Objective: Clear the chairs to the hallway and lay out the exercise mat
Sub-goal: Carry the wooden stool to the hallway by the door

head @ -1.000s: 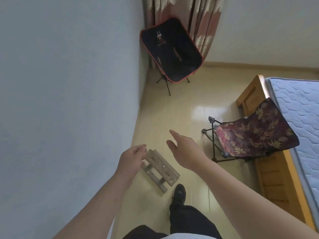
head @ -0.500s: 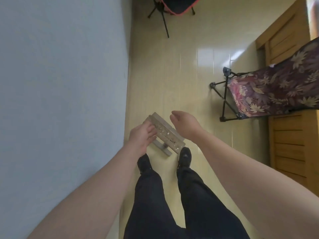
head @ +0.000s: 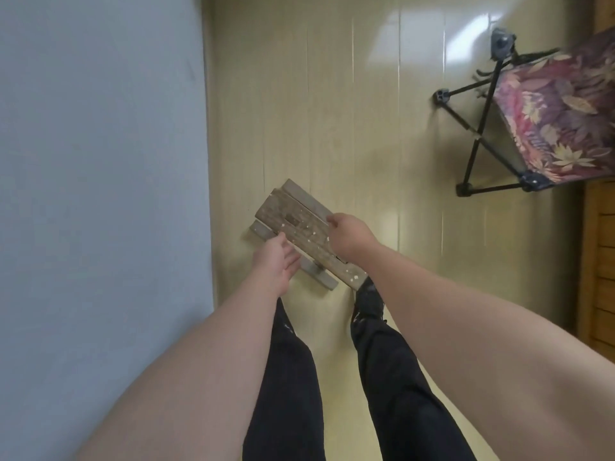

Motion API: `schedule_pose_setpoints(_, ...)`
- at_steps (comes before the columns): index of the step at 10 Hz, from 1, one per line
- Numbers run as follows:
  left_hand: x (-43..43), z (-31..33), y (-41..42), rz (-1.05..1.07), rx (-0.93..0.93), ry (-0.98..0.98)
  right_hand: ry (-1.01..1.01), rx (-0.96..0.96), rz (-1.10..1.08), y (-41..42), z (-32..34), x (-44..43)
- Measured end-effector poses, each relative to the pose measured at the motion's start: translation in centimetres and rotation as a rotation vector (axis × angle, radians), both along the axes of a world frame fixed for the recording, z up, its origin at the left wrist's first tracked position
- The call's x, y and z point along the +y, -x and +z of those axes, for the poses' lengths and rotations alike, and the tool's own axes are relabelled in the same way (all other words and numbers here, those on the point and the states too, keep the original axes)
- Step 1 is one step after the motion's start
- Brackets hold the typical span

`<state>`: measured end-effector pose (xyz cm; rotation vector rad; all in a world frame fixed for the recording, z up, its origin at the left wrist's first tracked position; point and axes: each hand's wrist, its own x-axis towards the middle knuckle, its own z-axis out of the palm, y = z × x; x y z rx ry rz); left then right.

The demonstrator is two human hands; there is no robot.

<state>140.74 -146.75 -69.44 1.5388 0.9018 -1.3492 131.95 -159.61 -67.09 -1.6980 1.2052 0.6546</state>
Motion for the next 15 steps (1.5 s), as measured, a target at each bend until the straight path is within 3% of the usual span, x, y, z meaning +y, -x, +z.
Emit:
schedule_pose_setpoints(2,-0.4,-7.4,0.5,-0.008,0.008,-0.131,0.023,0.078,0.109,-1.0,-8.0,0.6)
schedule_pose_setpoints(4,-1.5,-11.2,1.8,0.143,0.091,0.032,0.019,0.106,0.21,-1.2,-12.8,0.6)
schedule_pose_setpoints(9,-0.8,-11.4,3.9,0.141,0.003,0.019,-0.036,0.109,0.164,-1.0,-13.8,0.2)
schedule_pose_setpoints(11,-1.1,-5.2,4.4,0.047,-0.051,-0.045,0.014,0.055,0.102,0.5,-8.2,1.0)
schedule_pose_setpoints(15,-4.7,18.2,1.5,-0.137,-0.292,0.109,0.123,-0.027,-0.3,-0.8,15.8,-2.2)
